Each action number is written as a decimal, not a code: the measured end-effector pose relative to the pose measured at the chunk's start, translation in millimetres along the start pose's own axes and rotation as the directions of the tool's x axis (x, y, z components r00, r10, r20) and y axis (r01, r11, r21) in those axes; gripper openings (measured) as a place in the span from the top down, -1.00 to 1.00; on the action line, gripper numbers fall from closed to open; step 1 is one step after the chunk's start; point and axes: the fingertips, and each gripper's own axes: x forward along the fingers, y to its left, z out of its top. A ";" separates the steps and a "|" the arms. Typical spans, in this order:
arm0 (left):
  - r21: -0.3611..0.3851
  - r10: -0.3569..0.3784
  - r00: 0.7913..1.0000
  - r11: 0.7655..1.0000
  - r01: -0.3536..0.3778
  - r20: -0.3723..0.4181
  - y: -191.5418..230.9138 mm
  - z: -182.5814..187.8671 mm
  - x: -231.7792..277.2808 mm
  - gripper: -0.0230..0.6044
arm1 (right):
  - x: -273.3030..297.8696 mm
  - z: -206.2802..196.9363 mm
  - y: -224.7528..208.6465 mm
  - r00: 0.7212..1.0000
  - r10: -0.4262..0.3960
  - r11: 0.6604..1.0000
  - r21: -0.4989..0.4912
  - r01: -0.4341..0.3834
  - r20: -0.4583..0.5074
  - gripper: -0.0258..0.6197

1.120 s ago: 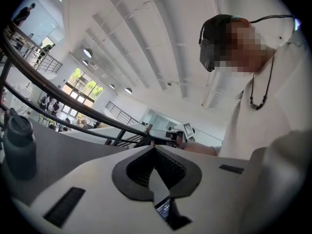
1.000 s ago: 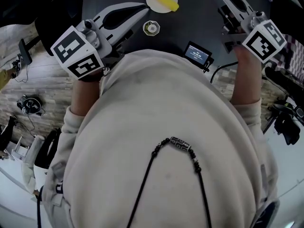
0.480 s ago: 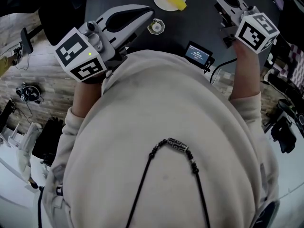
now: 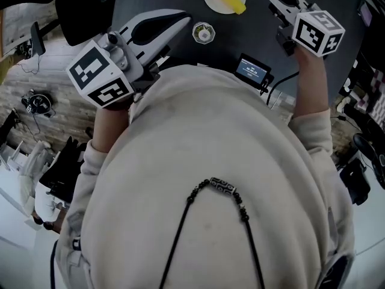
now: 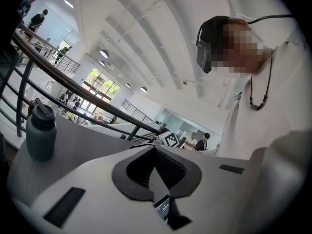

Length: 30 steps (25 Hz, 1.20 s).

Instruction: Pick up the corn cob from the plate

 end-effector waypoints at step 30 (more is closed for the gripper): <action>-0.126 0.140 0.986 0.984 -0.129 0.087 24.9 -14.3 -37.8 0.93 | 109.0 -136.7 -63.8 0.905 -0.059 0.998 -0.051 0.042 -0.421 0.08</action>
